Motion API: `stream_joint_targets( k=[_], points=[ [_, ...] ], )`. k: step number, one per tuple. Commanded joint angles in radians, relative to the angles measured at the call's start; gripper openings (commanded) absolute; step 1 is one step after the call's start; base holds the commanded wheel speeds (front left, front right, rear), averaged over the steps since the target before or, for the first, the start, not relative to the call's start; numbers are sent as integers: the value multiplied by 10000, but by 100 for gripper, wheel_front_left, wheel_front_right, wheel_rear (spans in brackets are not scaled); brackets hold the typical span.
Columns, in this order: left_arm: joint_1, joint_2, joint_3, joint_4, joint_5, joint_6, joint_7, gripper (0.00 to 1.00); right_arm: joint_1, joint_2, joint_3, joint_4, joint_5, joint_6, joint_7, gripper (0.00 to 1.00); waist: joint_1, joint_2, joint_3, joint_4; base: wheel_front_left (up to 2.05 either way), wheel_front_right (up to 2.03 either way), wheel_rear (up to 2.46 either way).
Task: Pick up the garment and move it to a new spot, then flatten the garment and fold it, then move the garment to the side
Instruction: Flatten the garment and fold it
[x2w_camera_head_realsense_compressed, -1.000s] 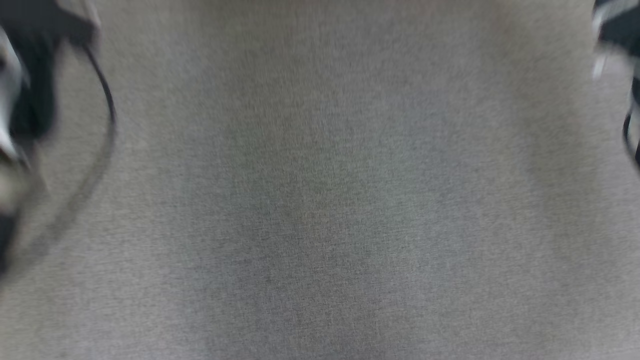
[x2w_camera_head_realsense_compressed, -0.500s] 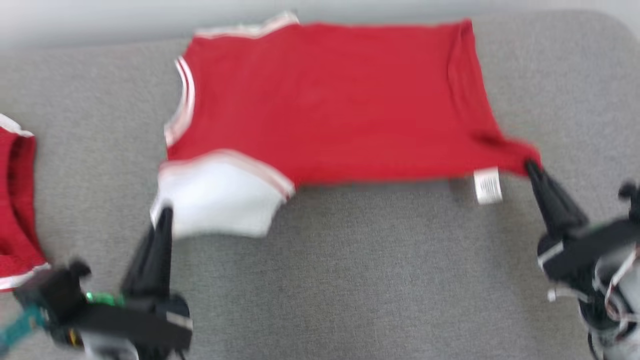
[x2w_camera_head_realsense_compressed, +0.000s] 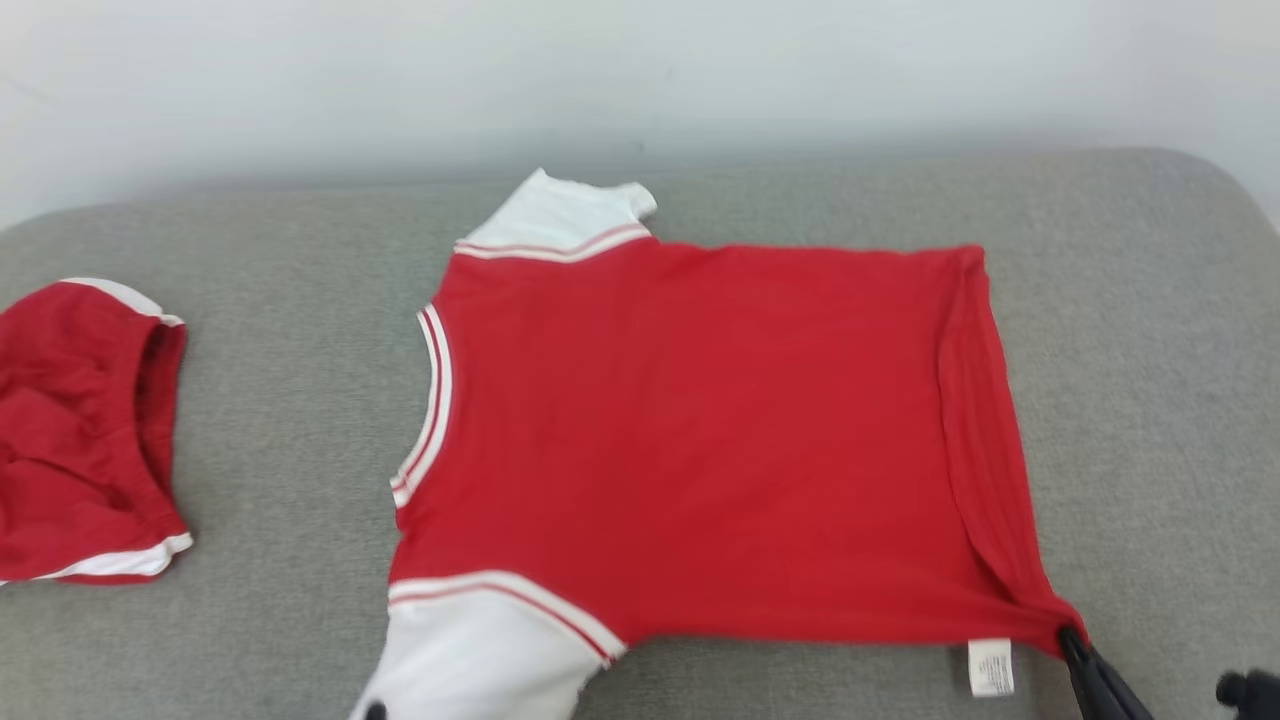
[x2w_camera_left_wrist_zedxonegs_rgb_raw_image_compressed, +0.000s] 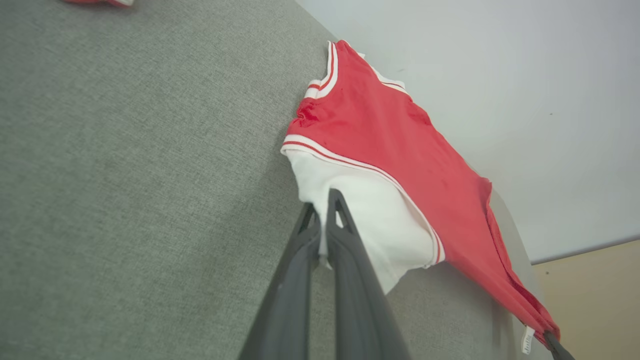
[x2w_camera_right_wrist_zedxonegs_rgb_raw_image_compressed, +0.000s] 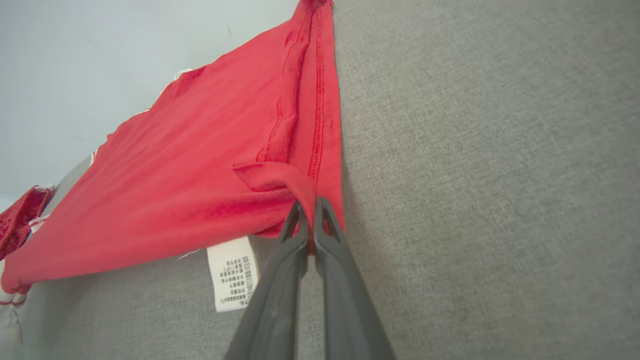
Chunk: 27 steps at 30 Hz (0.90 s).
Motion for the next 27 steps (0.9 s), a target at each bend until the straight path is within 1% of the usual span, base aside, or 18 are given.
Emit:
stream_joint_targets(
  k=[1,4,7,9,13,16,19,21,23,24,27],
  points=[
    [249,-18,-36,56,25,-17,-40,0,200,63,-87,-51,-137,-25,-58,0,2,2,-303,323,0,0,0],
    [570,-3,-312,132,-45,-92,153,0,777,427,-405,-174,-207,-25,68,0,2,2,-389,465,0,0,0],
    [643,96,-482,189,-14,-152,322,0,1082,638,-815,-378,-333,-25,166,0,2,2,-383,473,0,0,0],
    [493,192,-515,208,110,-196,382,0,1177,786,-839,-611,-447,-25,306,0,2,2,-365,374,0,0,0],
    [-134,407,-400,153,297,-330,442,0,1082,875,-646,-1194,-660,-25,497,0,2,2,-347,62,0,0,0],
    [-828,650,-326,166,514,-465,630,0,868,966,-576,-1553,-708,-25,633,0,2,2,-315,-255,0,0,0],
    [-1790,912,-397,315,763,-637,1083,0,541,1114,-671,-1690,-509,-25,844,0,2,2,-233,-554,0,0,0],
    [-2457,1105,-490,527,887,-741,1488,0,163,1110,-710,-1618,-582,-25,1033,0,2,2,-147,-768,0,0,0],
    [-3156,1118,-494,847,818,-855,1836,0,-274,1195,-680,-1466,-640,-25,1234,0,2,2,-62,-945,0,0,0],
    [-3490,1229,-510,1068,893,-927,1992,0,-488,1245,-663,-1359,-673,-25,1340,0,2,2,-4,-1024,0,0,0],
    [-4522,1183,-467,1872,823,-1196,2353,0,-1229,1282,-520,-903,-887,-25,1690,0,2,2,215,-1171,0,0,0]
  ],
)
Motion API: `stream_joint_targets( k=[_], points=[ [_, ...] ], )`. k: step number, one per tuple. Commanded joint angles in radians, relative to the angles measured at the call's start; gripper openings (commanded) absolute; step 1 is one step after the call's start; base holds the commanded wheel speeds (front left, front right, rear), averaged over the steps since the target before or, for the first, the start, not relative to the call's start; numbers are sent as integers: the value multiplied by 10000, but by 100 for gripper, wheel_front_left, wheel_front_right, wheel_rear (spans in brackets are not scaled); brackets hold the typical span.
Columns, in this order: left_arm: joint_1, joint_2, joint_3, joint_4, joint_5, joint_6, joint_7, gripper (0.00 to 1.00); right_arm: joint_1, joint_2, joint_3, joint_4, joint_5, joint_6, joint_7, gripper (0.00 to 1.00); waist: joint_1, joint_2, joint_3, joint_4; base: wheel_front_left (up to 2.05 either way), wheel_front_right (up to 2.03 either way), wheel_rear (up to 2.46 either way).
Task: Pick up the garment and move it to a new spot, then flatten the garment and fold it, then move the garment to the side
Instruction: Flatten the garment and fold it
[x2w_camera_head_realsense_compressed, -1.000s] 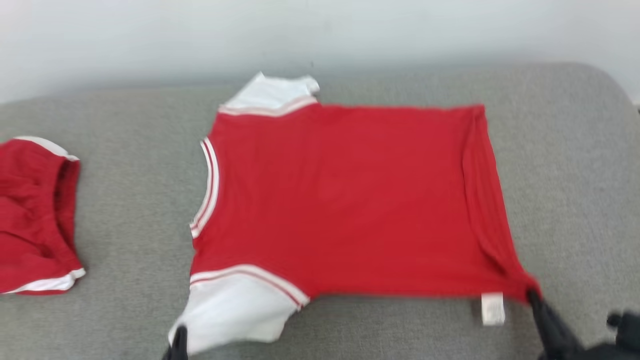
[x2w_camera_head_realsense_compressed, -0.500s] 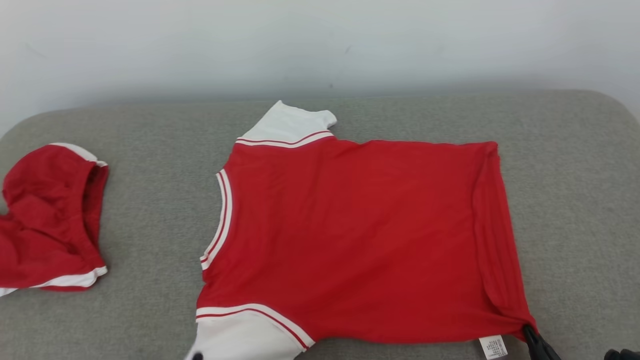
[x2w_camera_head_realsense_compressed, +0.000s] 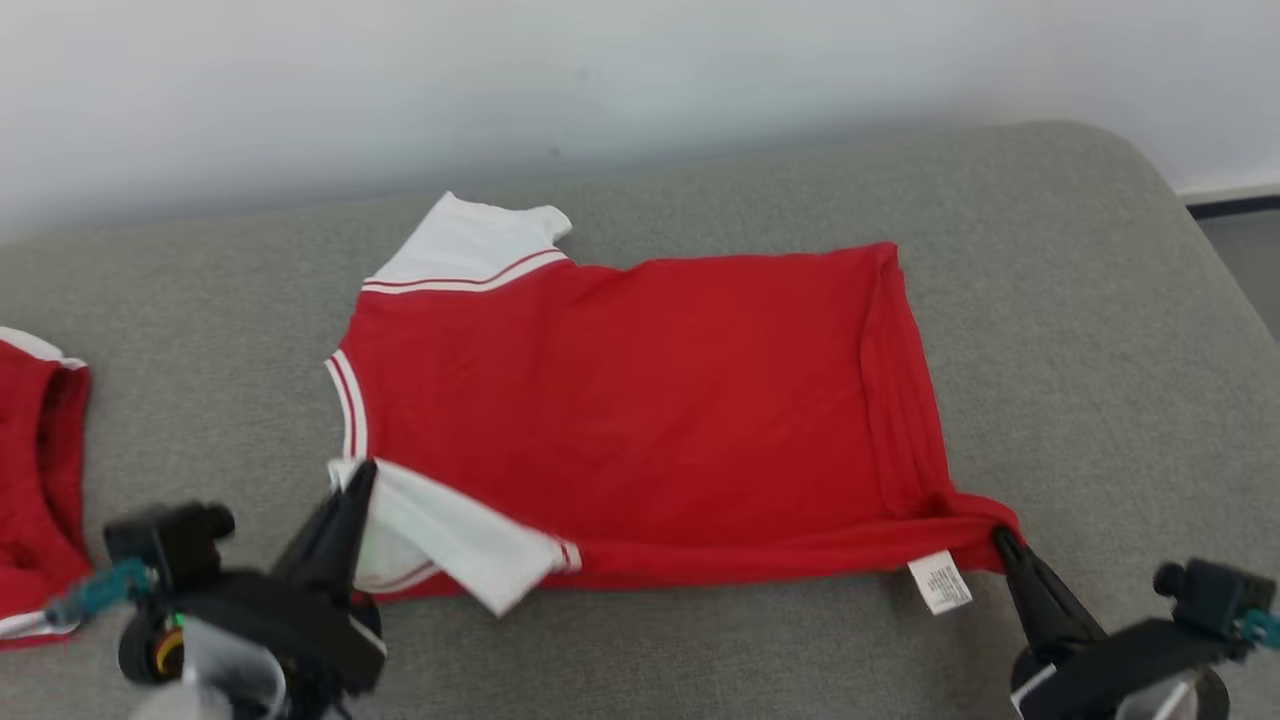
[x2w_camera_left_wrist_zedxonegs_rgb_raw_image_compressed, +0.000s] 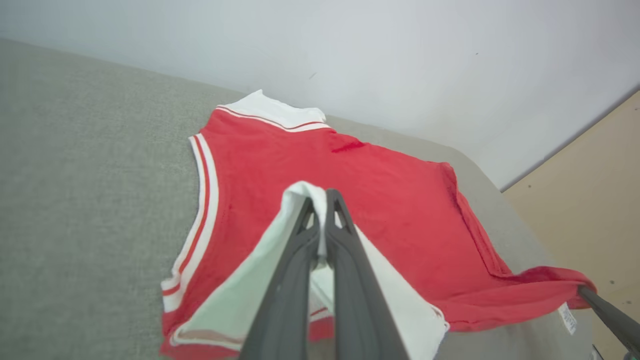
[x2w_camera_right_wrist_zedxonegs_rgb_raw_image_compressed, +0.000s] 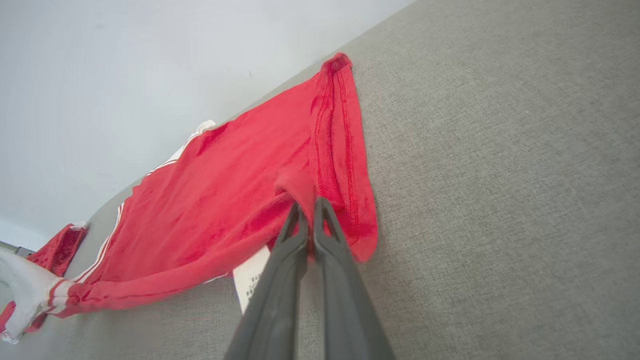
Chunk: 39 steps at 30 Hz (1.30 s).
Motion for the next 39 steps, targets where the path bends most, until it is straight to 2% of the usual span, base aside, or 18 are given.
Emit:
stream_joint_targets(
  k=[1,2,10,11,13,18,19,20,21,22,28,33,39],
  points=[
    [-781,-41,40,643,-64,-193,206,0,-582,84,135,358,-148,-25,238,0,0,0,396,-292,0,0,0],
    [-781,-41,40,643,-64,-193,206,0,-582,84,135,358,-148,-25,238,0,0,0,396,-292,0,0,0],
    [-3074,-386,-134,3607,166,-914,551,0,-2616,71,588,1905,-133,-25,371,0,0,0,949,-455,0,0,0],
    [-3472,-534,-238,4246,212,-1146,572,0,-3067,41,842,2317,-188,-25,297,0,0,0,1023,-483,0,0,0],
    [-3796,-650,-307,4880,245,-1339,533,0,-3474,15,1024,2726,-163,-25,147,0,0,0,1073,-485,0,0,0],
    [-4405,-933,-536,6124,522,-1681,275,0,-4247,-102,1528,3635,-138,-25,-315,0,0,0,1129,-450,0,0,0],
    [-4497,-1004,-558,6301,528,-1750,223,0,-4355,-179,1611,3754,-180,-25,-469,11,0,0,1121,-415,0,0,0],
    [-4589,-1023,-576,6471,626,-1790,70,0,-4443,-237,1751,3836,-211,-25,-617,54,0,0,1094,-387,0,0,0],
    [-4652,-1055,-608,6633,665,-1835,-76,49,-4481,-263,1850,3943,-154,-25,-728,100,0,0,1057,-362,0,0,0],
    [-4668,-1125,-627,6756,685,-1911,-198,100,-4509,-332,1962,4007,-168,-25,-886,100,0,0,1022,-334,0,0,0],
    [-4259,-1106,-742,6940,1060,-2032,-1178,100,-4033,-921,2409,4044,-445,-25,-1958,100,0,0,707,-134,0,0,0],
    [-3379,-907,-788,6350,1266,-1670,-1711,100,-3286,-1219,2461,3897,-552,-25,-2383,100,0,0,610,15,0,0,0],
    [-2048,-620,-939,5403,1250,-1113,-1606,100,-2879,-1141,2280,4064,-807,-25,-2587,100,0,0,721,45,0,0,0]
  ],
)
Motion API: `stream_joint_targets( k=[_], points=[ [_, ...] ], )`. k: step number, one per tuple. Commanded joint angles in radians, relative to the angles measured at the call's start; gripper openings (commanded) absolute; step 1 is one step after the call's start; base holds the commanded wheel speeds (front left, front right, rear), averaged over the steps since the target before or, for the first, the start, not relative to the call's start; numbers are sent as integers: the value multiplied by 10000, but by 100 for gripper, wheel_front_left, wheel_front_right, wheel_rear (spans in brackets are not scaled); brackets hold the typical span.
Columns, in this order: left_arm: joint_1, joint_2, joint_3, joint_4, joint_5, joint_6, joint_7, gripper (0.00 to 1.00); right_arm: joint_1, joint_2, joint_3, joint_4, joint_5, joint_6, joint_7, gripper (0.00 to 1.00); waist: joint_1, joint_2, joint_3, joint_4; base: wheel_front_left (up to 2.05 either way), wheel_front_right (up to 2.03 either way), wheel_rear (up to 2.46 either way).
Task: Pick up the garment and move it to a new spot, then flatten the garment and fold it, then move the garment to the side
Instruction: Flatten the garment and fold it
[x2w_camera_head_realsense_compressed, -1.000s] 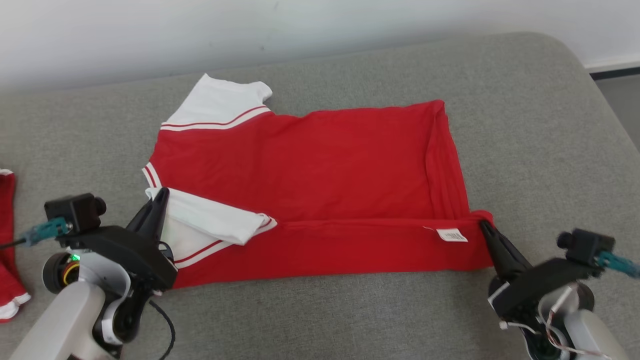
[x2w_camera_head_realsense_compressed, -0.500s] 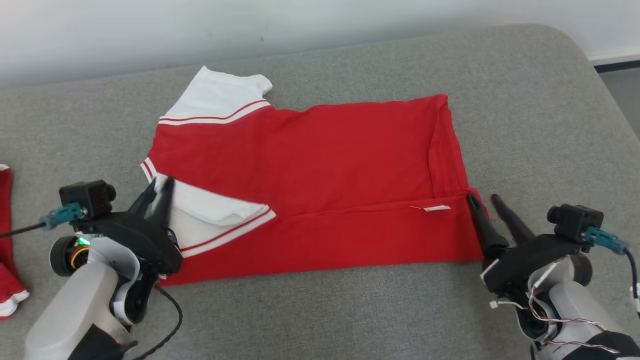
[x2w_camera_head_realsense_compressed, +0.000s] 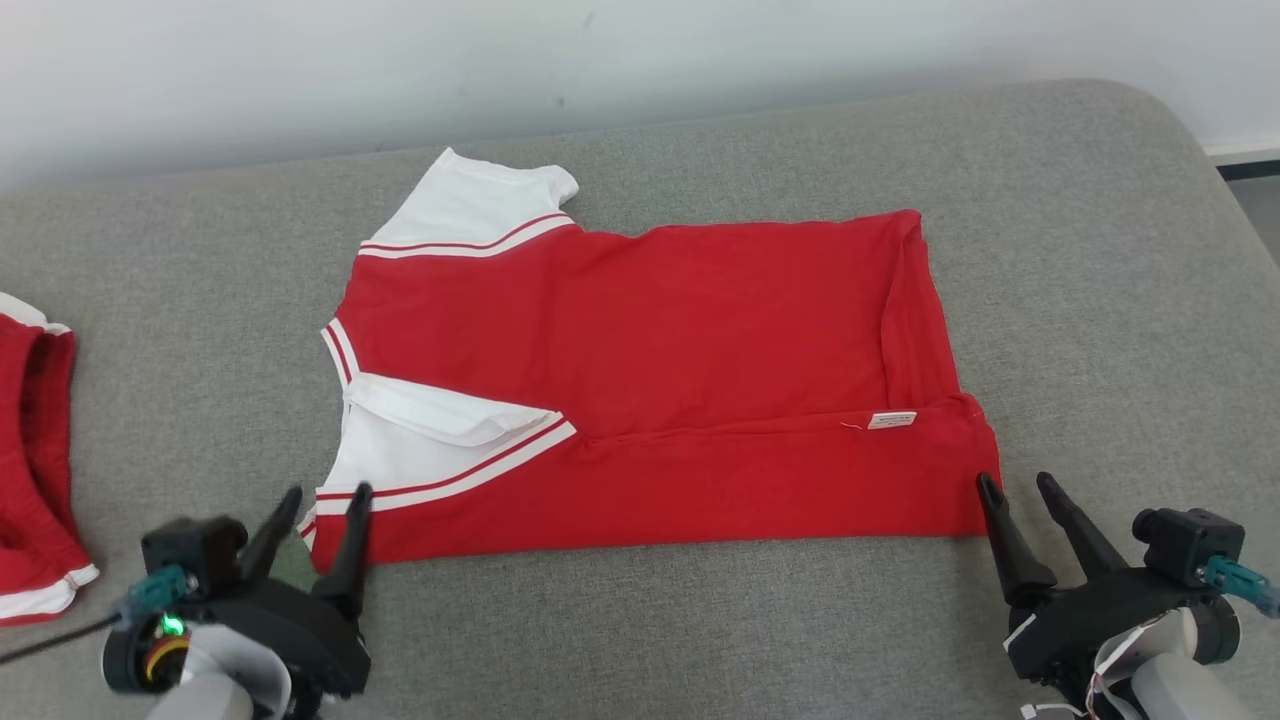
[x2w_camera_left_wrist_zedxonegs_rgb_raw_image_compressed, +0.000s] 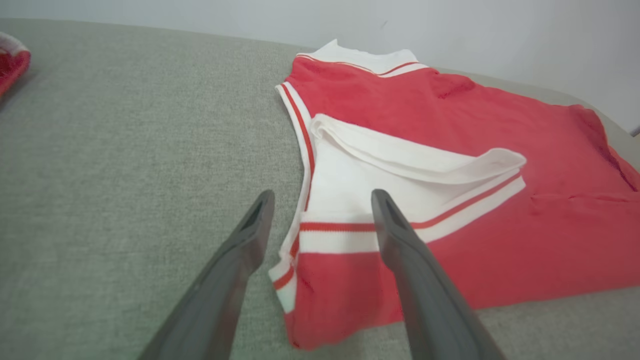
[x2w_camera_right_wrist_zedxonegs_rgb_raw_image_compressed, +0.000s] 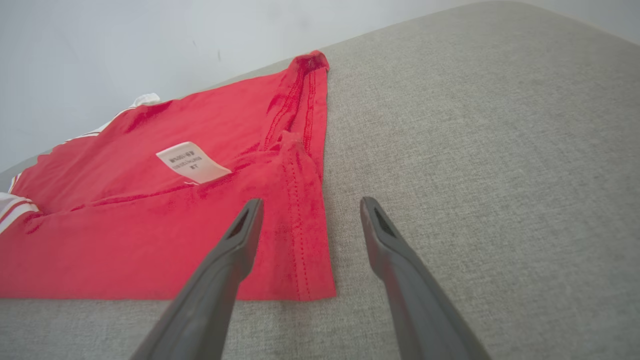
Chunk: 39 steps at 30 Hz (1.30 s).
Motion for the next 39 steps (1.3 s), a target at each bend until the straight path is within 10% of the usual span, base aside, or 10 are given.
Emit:
stream_joint_targets(
  k=[1,14,16,17,18,19,39],
  points=[
    [314,109,-16,-141,-69,132,67,100,45,126,7,62,-145,-25,-60,100,0,-1,64,-7,0,0,0],
    [786,80,-254,-346,-274,384,701,100,-601,594,260,1156,-524,-25,-48,100,0,-1,253,-97,0,0,0],
    [807,11,-307,-242,-362,330,801,100,-735,708,331,1374,-480,-25,-63,29,0,-1,234,-94,0,0,0],
    [795,-9,-326,-191,-350,292,832,68,-786,755,380,1451,-462,-25,-84,0,0,-1,219,-79,0,0,0],
    [805,-91,-344,-157,-367,284,804,13,-812,789,444,1510,-455,-25,-118,0,0,-1,169,-50,0,0,0],
    [833,-150,-354,-139,-399,262,804,0,-832,805,496,1548,-435,-25,-143,0,0,-1,131,-27,0,0,0],
    [3036,-363,-311,-1320,-920,713,26,0,1407,192,270,673,354,-25,-386,0,0,-1,-1251,1123,0,0,0]
  ],
)
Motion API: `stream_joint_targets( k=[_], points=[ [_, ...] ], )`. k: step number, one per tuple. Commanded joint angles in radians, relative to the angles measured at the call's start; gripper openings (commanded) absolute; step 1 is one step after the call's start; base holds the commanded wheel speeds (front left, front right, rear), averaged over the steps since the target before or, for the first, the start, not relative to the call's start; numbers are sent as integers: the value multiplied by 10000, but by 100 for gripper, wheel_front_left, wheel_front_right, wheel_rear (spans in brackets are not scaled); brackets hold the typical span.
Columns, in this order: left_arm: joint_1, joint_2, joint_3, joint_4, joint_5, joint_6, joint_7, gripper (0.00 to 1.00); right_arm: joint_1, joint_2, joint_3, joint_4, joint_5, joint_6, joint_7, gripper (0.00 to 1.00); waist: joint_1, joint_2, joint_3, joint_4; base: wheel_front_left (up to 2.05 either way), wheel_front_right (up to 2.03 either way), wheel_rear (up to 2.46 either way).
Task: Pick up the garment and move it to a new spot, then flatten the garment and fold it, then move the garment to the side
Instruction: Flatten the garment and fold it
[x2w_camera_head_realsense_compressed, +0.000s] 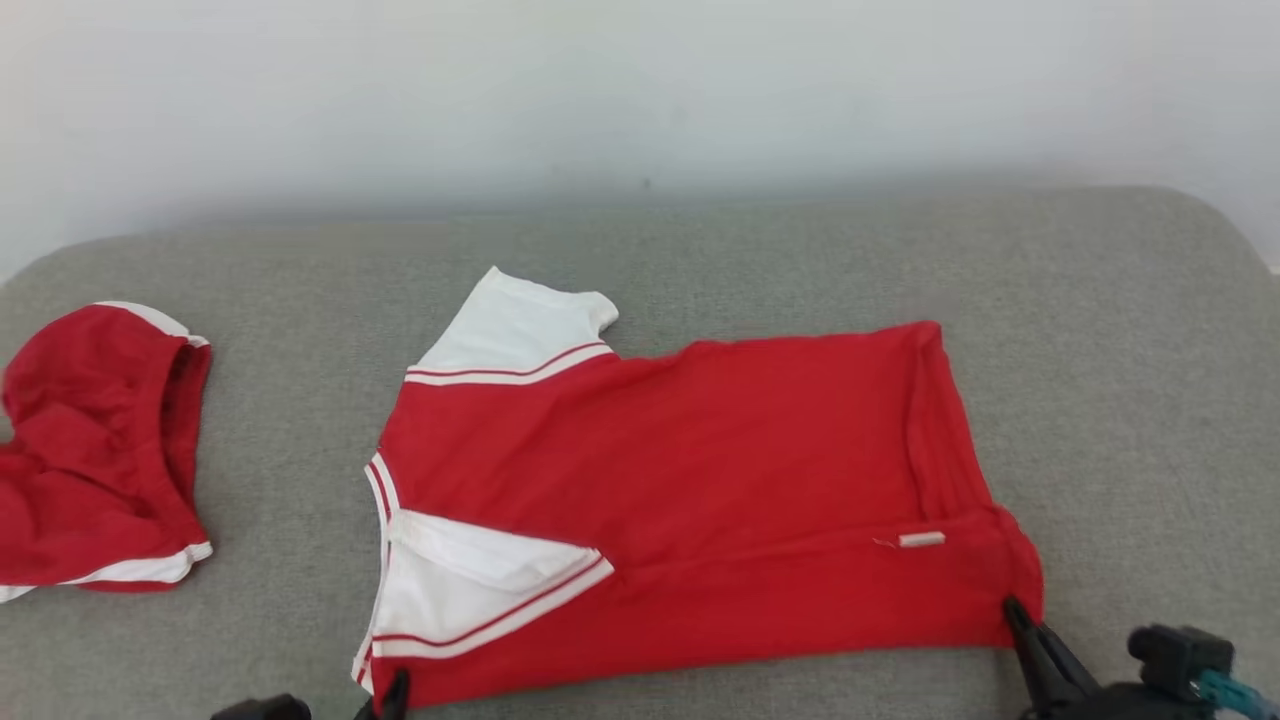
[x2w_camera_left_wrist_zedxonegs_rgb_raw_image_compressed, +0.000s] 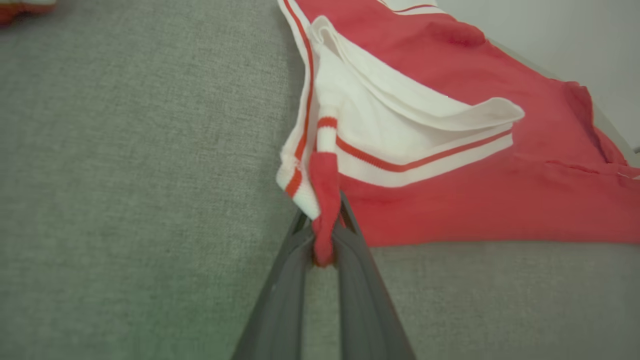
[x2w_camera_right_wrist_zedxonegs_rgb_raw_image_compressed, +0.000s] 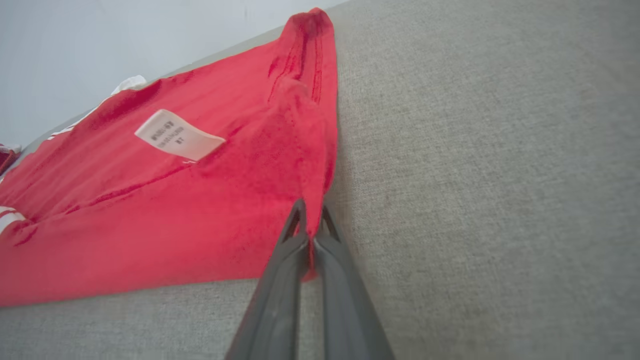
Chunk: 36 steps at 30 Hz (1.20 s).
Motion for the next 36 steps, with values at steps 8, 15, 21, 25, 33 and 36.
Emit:
stream_joint_targets(
  k=[8,15,21,25,33,36],
  points=[
    [801,78,8,-640,-136,275,-145,0,1677,-85,-1064,-1226,-245,-25,450,0,2,1,-216,266,0,0,0],
    [1077,65,30,-692,-232,315,-185,0,2544,404,-1934,-2173,-742,-25,1013,0,2,1,-359,150,0,0,0],
    [1262,36,-78,-575,-336,413,29,16,2847,887,-2482,-2657,-1312,-25,1639,100,2,1,-440,42,0,0,0],
    [1246,-22,151,-725,-349,431,-231,100,2892,1110,-2836,-3020,-1693,-25,1588,100,2,1,-486,28,0,0,0],
    [1328,-43,1698,-1902,944,683,-729,100,2846,1277,-3258,-4313,-2440,-25,809,100,2,1,-589,12,0,0,0],
    [1605,-318,2727,-2602,2274,767,-717,100,2699,1415,-3352,-4666,-2842,-25,350,100,2,1,-630,34,0,0,0]
  ],
)
